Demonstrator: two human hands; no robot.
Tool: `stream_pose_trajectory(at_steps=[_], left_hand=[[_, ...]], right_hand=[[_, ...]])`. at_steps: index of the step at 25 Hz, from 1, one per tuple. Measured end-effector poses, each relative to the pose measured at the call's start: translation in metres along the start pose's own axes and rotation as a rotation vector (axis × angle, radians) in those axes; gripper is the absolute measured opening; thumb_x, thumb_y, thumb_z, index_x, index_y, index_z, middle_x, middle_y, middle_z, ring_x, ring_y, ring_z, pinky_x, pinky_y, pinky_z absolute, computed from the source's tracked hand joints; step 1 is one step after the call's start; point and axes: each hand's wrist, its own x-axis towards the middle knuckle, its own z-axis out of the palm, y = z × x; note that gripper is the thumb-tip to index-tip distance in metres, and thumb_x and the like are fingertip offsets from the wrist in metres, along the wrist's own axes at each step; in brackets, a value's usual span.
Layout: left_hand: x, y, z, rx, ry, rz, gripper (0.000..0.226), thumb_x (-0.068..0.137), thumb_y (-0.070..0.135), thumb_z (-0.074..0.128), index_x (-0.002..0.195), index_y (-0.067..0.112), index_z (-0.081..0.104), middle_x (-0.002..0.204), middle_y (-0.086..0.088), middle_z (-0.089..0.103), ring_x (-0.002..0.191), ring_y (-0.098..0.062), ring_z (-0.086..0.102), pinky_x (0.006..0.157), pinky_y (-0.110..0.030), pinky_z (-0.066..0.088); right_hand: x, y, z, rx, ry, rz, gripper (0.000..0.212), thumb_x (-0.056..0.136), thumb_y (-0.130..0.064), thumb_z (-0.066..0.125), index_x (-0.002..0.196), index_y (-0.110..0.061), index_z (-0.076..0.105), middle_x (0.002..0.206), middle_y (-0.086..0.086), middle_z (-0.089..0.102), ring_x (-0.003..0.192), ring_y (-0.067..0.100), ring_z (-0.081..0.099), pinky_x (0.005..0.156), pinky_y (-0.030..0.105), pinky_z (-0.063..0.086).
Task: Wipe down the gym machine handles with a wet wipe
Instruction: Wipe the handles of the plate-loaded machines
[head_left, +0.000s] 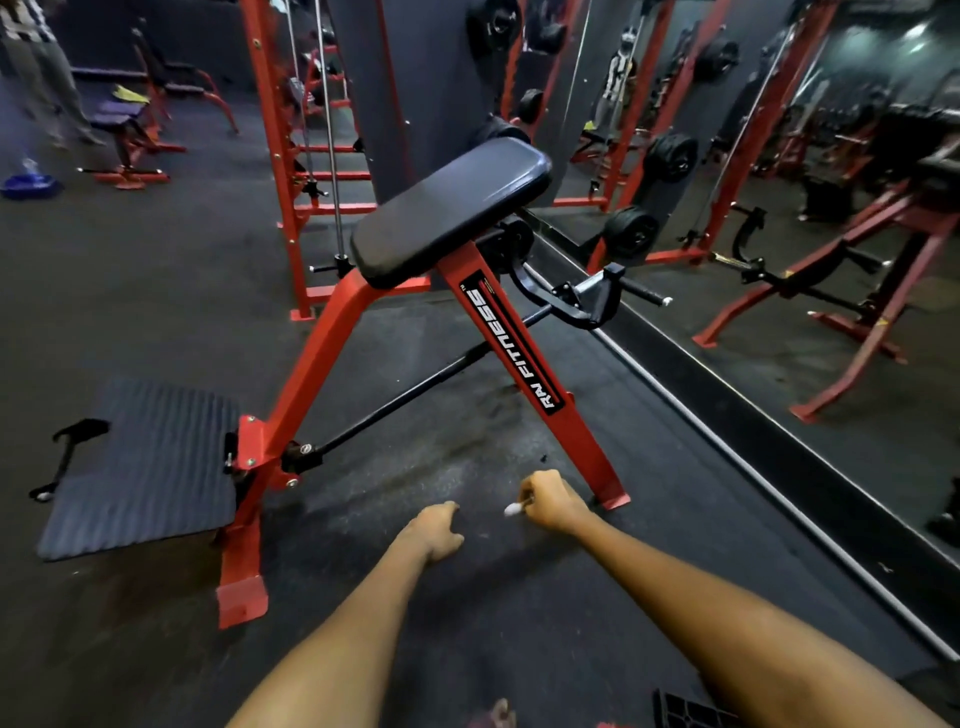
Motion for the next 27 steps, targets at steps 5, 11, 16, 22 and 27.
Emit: stream_pose_trajectory(at_steps=[5,11,16,22,27], left_hand=[[0.101,0.04,-0.038,0.051,-0.025,0.096,0.056,0.091,0.021,0.051,0.143,0.011,0.034,0.145,-0.01,0.041,0.131,-0.025,0.042,0.105,-0.032,0.037],[0.223,0.106,-0.098,0.135,-0.031,0.217,0.054,0.09,0.02,0.053,0.14,0.007,0.037,0.144,-0.012,0.043,0.13,-0.025,0.042,0.105,-0.031,0.036],[0.303,0.157,-0.124,0.162,-0.078,0.293,0.049,0.089,0.014,0.053,0.137,0.006,0.043,0.139,-0.014,0.048,0.128,-0.025,0.045,0.104,-0.03,0.037],[0.44,0.215,-0.141,0.291,-0.151,0.382,0.041,0.087,0.014,0.055,0.127,0.003,0.05,0.131,-0.018,0.055,0.12,-0.029,0.052,0.097,-0.032,0.04],[0.545,0.269,-0.16,0.358,-0.184,0.474,0.046,0.087,0.015,0.053,0.13,0.002,0.047,0.137,-0.015,0.047,0.126,-0.027,0.046,0.103,-0.034,0.038]], right_hand=[[0.085,0.043,-0.03,0.01,0.02,0.085,0.031,0.084,-0.031,0.068,0.08,0.0,0.064,0.08,0.017,0.061,0.079,0.023,0.061,0.062,0.027,0.037],[0.18,0.093,-0.091,0.126,0.101,0.186,0.036,0.08,-0.038,0.071,0.076,-0.003,0.064,0.082,0.016,0.061,0.076,0.028,0.058,0.064,0.026,0.036],[0.244,0.138,-0.13,0.216,0.162,0.249,0.035,0.077,-0.037,0.075,0.074,-0.003,0.066,0.08,0.021,0.067,0.076,0.027,0.064,0.061,0.025,0.039],[0.339,0.215,-0.16,0.238,0.234,0.365,0.023,0.076,-0.024,0.075,0.063,-0.011,0.062,0.071,0.015,0.066,0.068,0.02,0.06,0.063,0.036,0.054],[0.396,0.267,-0.202,0.3,0.252,0.481,0.024,0.075,-0.034,0.076,0.067,-0.013,0.067,0.072,0.01,0.068,0.066,0.015,0.059,0.063,0.031,0.049]])
